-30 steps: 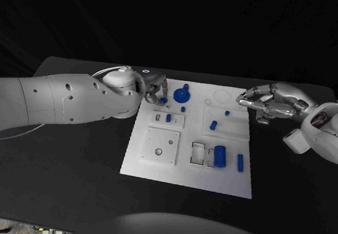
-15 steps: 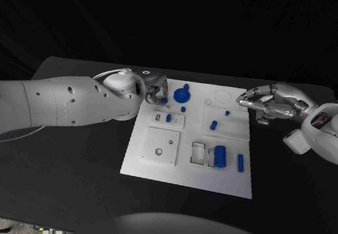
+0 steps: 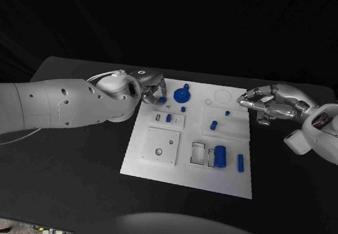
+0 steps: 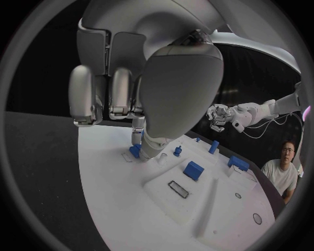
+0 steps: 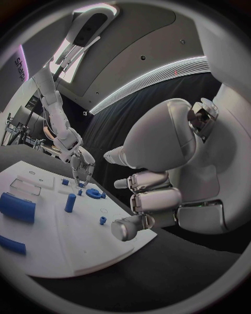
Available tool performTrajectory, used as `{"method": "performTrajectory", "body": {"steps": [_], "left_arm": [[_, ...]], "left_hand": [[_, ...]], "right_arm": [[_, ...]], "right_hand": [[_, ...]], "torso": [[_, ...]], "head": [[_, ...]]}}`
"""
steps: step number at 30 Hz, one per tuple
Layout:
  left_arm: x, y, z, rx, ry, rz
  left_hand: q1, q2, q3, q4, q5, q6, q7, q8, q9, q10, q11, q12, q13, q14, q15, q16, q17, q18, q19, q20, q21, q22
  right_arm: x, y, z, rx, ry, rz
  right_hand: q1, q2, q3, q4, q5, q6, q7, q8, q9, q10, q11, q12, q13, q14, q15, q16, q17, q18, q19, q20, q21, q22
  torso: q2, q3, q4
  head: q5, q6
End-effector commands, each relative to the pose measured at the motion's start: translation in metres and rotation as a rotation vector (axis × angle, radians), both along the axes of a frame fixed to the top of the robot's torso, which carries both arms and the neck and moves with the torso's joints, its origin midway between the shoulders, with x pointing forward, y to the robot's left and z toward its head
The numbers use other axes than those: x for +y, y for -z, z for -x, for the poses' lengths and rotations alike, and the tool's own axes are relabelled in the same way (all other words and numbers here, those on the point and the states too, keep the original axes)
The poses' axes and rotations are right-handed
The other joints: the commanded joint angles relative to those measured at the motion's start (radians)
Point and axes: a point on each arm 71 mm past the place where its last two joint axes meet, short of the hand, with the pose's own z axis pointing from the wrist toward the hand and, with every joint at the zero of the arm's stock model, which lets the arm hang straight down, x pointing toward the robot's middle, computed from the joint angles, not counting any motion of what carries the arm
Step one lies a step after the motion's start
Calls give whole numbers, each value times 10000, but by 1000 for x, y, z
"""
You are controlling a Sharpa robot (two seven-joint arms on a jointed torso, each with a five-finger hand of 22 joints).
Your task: Assemble the parts on the task board
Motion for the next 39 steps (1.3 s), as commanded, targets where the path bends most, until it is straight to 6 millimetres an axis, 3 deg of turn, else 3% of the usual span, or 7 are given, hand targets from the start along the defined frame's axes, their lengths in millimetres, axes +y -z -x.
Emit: {"method": "performTrajectory", "body": {"steps": [1, 8, 13, 16, 23, 31, 39], "left_arm": [[-1, -7, 4, -475, 742, 1193], [15, -8, 6, -235, 966, 2813], [25, -3, 6, 207, 765, 3853], [30, 3, 7, 632, 631, 4779], [41, 18, 5, 1420, 334, 6436], [50, 41, 6, 2165, -19, 7572], [57, 56, 5, 2601, -260, 8197]], "left_hand": [[27, 75, 34, 4, 42, 50, 4, 38, 5, 1057, -69, 24, 2629, 1037, -57, 24, 2635, -108, 501, -73, 86, 1956], [120, 122, 90, 19, -19, -6, 35, -9, -110, 1057, -40, 24, 2629, 1037, -24, 24, 2635, -89, 434, -63, 10, 1909], [238, 193, 63, 123, -664, 25, 29, -23, -269, 1057, -85, 24, 2629, 1037, -23, 24, 2635, -74, 364, -44, -37, 1903], [230, 176, -46, 246, -810, 149, -38, 2, -337, 1057, -144, 24, 2629, 1037, -52, 24, 2635, -74, 349, -64, -32, 1925], [172, 96, -362, 458, -618, 203, -131, -103, -521, 1057, -208, 24, 2629, 1037, -94, 24, 2635, -69, 310, -97, -43, 1947], [281, 231, -448, 450, -581, 253, -333, -162, -632, 1057, -349, 24, 2629, 1037, -177, 24, 2635, -73, 316, -163, -18, 1984], [476, 347, -524, 399, -274, 308, -410, -262, -770, 1057, -436, 24, 2629, 1037, -264, 24, 2635, -85, 339, -253, 23, 2034]], "right_arm": [[0, 1, 1, 49, -143, -43], [-2, 2, 2, 75, -99, -43], [-3, 3, 3, 116, -72, -48], [-4, 5, 3, 149, -48, -63], [-8, 8, 5, 257, 15, -59], [-12, 11, 7, 334, 97, -74], [-15, 14, 9, 410, 146, -80]], "right_hand": [[-4, 26, -55, 27, -29, 74, -3, -40, -12, -1, 2, -65, 320, -1, -6, -32, 1797, 158, -1, 14, -20, 1072], [-1, 33, -53, 27, -26, 78, -3, -40, -12, -32, 3, -78, 306, -27, -5, -42, 1784, 165, -34, 15, -48, 1063], [-1, 33, -53, 27, -26, 78, -3, -40, -12, -32, 3, -78, 306, -27, -5, -42, 1784, 165, -34, 15, -48, 1063], [1, 34, -54, 26, -26, 77, -4, -40, -13, -60, 4, -90, 294, -52, -4, -52, 1771, 169, -55, 15, -65, 1057], [1, 34, -54, 26, -26, 77, -4, -40, -13, -60, 4, -90, 294, -52, -4, -52, 1771, 169, -55, 15, -65, 1057], [6, 34, -54, 24, -25, 75, -5, -43, -14, -81, 4, -100, 285, -69, -4, -60, 1762, 174, -78, 16, -85, 1050], [8, 34, -54, 22, -24, 74, -6, -44, -14, -81, 5, -100, 285, -66, -3, -58, 1764, 174, -77, 16, -85, 1050]], "torso": [[-6, -2, 4], [-14, -11, 7], [-16, -20, 11], [-4, -19, 3], [1, -25, 14], [5, -31, 21], [11, -33, 23]], "head": [[5, 2], [23, 2], [49, 2], [58, 2], [76, 2], [67, 2], [45, 2]]}}
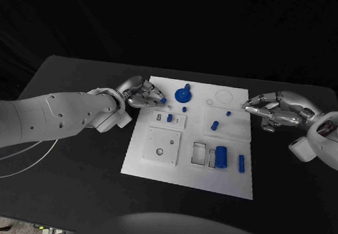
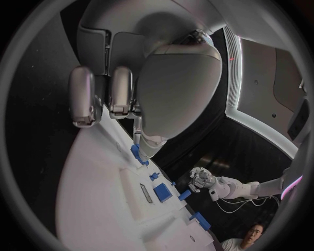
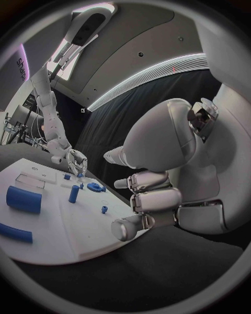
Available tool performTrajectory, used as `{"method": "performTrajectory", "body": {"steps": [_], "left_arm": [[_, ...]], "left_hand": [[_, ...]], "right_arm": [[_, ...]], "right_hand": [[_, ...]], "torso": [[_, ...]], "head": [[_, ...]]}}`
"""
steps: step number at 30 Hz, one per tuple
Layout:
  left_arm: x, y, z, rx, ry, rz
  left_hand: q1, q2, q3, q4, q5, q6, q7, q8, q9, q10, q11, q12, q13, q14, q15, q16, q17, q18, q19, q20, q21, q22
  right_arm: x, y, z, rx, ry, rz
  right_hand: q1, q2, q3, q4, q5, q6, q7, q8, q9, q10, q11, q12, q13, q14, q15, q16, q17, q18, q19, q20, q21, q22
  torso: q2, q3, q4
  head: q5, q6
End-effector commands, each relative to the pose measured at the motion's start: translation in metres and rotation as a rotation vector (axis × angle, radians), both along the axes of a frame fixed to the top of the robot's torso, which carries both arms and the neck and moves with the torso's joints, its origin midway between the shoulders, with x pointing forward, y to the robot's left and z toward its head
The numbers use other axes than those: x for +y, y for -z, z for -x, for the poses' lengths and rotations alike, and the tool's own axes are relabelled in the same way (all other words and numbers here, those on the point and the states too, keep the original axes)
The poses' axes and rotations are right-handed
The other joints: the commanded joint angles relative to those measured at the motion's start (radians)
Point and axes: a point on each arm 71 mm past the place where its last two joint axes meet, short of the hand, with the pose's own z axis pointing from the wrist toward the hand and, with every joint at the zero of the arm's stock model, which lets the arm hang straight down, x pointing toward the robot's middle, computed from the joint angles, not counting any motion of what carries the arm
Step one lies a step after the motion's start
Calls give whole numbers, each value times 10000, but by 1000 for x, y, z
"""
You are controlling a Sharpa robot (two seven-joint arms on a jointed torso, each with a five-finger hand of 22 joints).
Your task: Assemble the parts on the task board
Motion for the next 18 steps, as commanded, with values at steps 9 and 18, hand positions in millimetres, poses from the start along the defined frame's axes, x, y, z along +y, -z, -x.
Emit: {"method": "performTrajectory", "body": {"steps": [9, 18], "left_arm": [[3, 6, -3, 592, 321, 1018], [5, 7, -3, 770, 380, 1023]], "left_hand": [[181, 9, -147, -8, 120, -78, -143, -192, -120, 1042, -151, 24, 2629, 1069, -117, 24, 2630, -42, 379, -105, 38, 2045], [242, 31, -157, -28, 171, -104, -164, -235, -158, 1042, -176, 24, 2629, 1069, -138, 24, 2630, -42, 377, -123, 36, 2049]], "right_arm": [[0, 3, 3, 137, -158, -77], [0, 4, 3, 167, -154, -74]], "right_hand": [[17, 36, -53, 17, -23, 69, -8, -47, -17, -96, 6, -68, 264, -75, -2, -62, 1762, 175, -85, 17, -41, 1043], [29, 35, -50, 8, -22, 63, -12, -51, -18, -93, 6, -66, 266, -70, -1, -60, 1765, 174, -82, 18, -40, 1044]], "torso": [[-14, 14, -18], [-21, 24, -18]], "head": [[48, 2], [70, 2]]}}
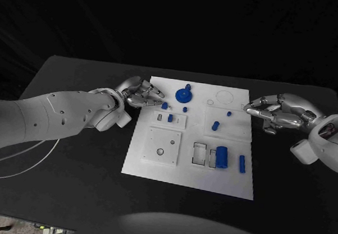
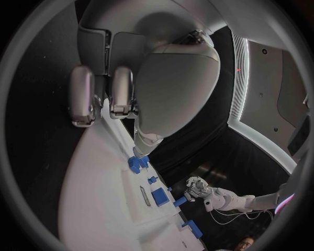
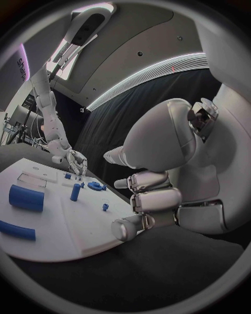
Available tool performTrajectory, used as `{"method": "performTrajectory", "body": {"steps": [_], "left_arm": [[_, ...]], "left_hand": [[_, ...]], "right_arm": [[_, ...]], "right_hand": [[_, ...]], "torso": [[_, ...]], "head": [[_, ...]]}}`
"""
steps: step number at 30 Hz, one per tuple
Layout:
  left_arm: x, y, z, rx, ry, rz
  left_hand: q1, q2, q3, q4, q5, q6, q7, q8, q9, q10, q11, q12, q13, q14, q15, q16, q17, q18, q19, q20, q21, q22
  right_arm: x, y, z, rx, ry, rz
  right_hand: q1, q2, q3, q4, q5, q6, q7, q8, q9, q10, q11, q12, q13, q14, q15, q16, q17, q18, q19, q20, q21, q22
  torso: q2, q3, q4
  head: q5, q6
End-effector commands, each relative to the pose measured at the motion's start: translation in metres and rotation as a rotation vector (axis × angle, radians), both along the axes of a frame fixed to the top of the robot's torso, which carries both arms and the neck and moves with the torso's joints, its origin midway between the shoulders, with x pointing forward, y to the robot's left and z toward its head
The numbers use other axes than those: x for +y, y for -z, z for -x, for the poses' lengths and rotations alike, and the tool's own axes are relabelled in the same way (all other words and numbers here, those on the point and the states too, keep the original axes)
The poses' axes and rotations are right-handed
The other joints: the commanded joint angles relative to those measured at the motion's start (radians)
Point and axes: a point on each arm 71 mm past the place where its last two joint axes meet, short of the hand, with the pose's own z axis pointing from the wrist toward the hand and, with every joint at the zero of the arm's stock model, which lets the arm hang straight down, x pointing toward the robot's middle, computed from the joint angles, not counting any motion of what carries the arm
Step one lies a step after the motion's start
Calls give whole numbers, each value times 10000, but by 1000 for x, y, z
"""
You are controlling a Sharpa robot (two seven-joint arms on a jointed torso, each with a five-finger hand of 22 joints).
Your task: Assemble the parts on the task board
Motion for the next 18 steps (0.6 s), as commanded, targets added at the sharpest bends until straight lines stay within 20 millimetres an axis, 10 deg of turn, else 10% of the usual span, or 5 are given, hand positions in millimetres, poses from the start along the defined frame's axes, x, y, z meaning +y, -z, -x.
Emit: {"method": "performTrajectory", "body": {"steps": [1, 11, 18], "left_arm": [[-3, 1, 2, 252, 368, 318], [-4, -9, 8, -1006, 404, -744], [-4, -37, 7, -1844, 416, -2333]], "left_hand": [[79, -59, -53, -28, 64, -54, -7, -71, -16, 1076, -69, 24, 2621, 1070, -69, 24, 2632, -39, 373, -54, 30, 2048], [129, -199, -329, 38, 502, -326, 586, -275, -293, 1076, 364, 24, 2621, 1070, 203, 24, 2632, -83, 466, 119, 135, 2145], [90, -202, -493, 75, 18, -555, 819, -358, -482, 1076, 652, 24, 2621, 1070, 480, 24, 2632, -82, 481, 371, 134, 2159]], "right_arm": [[1, 1, 1, 74, -184, -61], [-1, 1, 2, 68, -112, -53], [0, 1, 2, 82, -91, -36]], "right_hand": [[36, 34, -49, 3, -21, 61, -15, -53, -9, -99, 7, -37, 257, -75, -1, -62, 1755, 174, -85, 19, -43, 1045], [89, 37, -34, -33, -9, 53, -25, -59, -12, -82, 8, -29, 264, -46, 0, -50, 1771, 167, -50, 21, -15, 1055], [108, 39, -28, -47, -4, 54, -29, -59, -12, -80, 8, -28, 265, -31, 0, -44, 1779, 165, -41, 22, -9, 1058]], "torso": [[-1, 12, -3], [-19, 31, -1], [-25, 40, -68]], "head": [[19, 2], [33, 2], [92, 2]]}}
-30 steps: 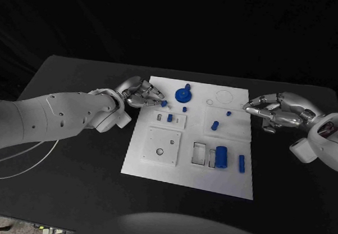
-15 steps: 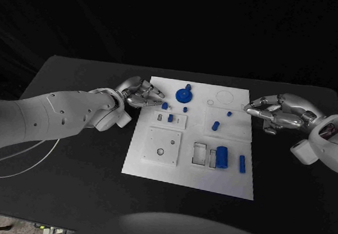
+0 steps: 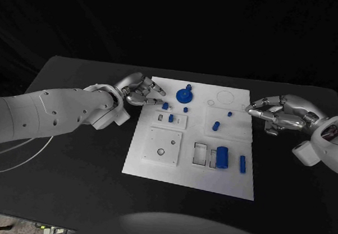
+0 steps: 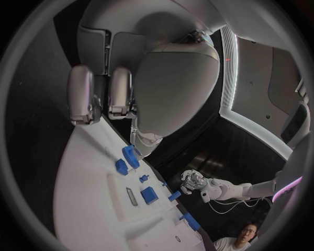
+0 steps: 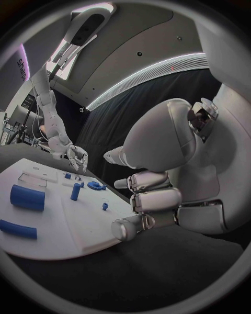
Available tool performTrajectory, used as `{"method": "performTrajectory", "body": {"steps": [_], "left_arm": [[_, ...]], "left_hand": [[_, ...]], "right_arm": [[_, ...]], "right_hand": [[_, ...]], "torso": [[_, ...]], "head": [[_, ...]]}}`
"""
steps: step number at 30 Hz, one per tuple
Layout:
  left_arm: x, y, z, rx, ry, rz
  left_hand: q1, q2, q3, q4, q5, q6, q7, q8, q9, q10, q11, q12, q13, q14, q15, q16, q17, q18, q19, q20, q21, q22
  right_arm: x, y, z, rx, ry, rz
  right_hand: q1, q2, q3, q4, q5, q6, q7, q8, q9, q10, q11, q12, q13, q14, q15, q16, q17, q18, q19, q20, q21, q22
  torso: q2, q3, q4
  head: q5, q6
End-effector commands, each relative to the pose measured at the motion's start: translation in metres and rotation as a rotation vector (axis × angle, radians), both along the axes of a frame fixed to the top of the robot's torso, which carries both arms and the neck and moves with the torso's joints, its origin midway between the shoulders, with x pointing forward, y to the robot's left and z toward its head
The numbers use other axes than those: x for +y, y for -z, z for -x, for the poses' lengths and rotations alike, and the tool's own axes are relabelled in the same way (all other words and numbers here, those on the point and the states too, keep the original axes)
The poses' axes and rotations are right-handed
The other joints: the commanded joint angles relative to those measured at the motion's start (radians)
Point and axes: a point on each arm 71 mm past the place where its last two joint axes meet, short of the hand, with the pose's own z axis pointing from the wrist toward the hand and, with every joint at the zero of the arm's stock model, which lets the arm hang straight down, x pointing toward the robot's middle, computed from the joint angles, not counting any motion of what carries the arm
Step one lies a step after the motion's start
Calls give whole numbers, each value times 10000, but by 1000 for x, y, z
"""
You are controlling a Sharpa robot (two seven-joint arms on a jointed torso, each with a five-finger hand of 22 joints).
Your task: Assemble the parts on the task board
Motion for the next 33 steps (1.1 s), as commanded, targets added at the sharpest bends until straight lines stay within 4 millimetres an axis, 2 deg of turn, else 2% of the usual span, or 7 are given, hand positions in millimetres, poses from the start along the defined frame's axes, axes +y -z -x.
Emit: {"method": "performTrajectory", "body": {"steps": [1, 3, 10, 15, 21, 29, 33], "left_arm": [[-2, -16, -3, -905, -185, -1654], [-3, -26, -5, -1054, -260, -2070], [-7, -49, -10, -1337, -383, -3507], [-14, -50, -10, -1226, -155, -4496], [-23, -48, -8, -1201, 187, -5723], [-31, -46, -7, -1170, 399, -6204], [-36, -47, -7, -1246, 517, -6203]], "left_hand": [[-35, -80, -98, -4, -242, -186, 27, -53, -84, 1042, 41, 24, 2620, 1052, 104, 24, 2633, -78, 451, 111, 8, 2160], [-84, -79, -152, 9, -483, -362, 42, -52, -173, 1042, 28, 24, 2620, 1052, 105, 24, 2633, -70, 442, 141, -11, 2153], [-161, -71, -239, 14, -841, -465, 47, -17, -288, 1042, 30, 24, 2620, 1052, 104, 24, 2633, -38, 375, 161, -115, 2100], [-163, -87, -265, 7, -952, -394, 52, 25, -304, 1042, 59, 24, 2620, 1052, 120, 24, 2633, -28, 350, 173, -154, 2081], [-184, -237, -375, 3, -1290, -261, 50, 76, -351, 1042, 85, 24, 2620, 1052, 147, 24, 2633, -24, 344, 205, -181, 2074], [-364, -348, -520, 30, -1903, -95, 32, 140, -406, 1042, 88, 24, 2620, 1052, 155, 24, 2633, -13, 326, 216, -232, 2058], [-389, -349, -531, 30, -1962, -84, 28, 143, -414, 1042, 87, 24, 2620, 1052, 154, 24, 2633, -9, 318, 216, -246, 2052]], "right_arm": [[2, 1, 1, 62, -126, -28], [2, 1, 1, 76, -123, -19], [3, 1, 1, 106, -114, 6], [4, 1, 1, 126, -116, 18], [4, 1, 1, 142, -112, 30], [4, 1, 1, 139, -119, 27], [5, 1, 0, 133, -132, 22]], "right_hand": [[126, 40, -21, -60, -1, 59, -34, -56, -12, -40, -26, -29, 268, -28, -1, -43, 1782, 161, 11, -14, 3, 1063], [134, 41, -19, -66, 0, 61, -36, -56, -12, -38, -26, -28, 269, -28, 0, -42, 1782, 161, 13, -14, 3, 1064], [211, 48, 3, -119, 10, 74, -50, -53, -12, -46, -28, -32, 262, -17, -1, -37, 1787, 160, 32, -12, 14, 1068], [258, 51, 15, -152, 15, 81, -56, -53, -14, -50, -30, -34, 259, -17, -2, -37, 1786, 160, 37, -12, 16, 1069], [265, 51, 17, -157, 15, 82, -56, -53, -14, -66, -30, -41, 252, -18, -2, -37, 1785, 161, 36, -12, 14, 1069], [269, 52, 18, -160, 15, 82, -56, -54, -14, -75, -30, -45, 247, -19, -2, -38, 1785, 161, 35, -12, 13, 1069], [269, 52, 18, -160, 15, 82, -56, -54, -14, -75, -30, -45, 247, -19, -2, -38, 1785, 161, 35, -12, 13, 1069]], "torso": [[5, 9, -32], [11, 5, -33], [-1, 5, -46], [18, -10, -10], [14, -7, -17], [3, -5, -8], [2, -7, -15]], "head": [[17, 2], [9, 2], [1, 2], [-52, 2], [-51, 2], [-39, 2], [-28, 2]]}}
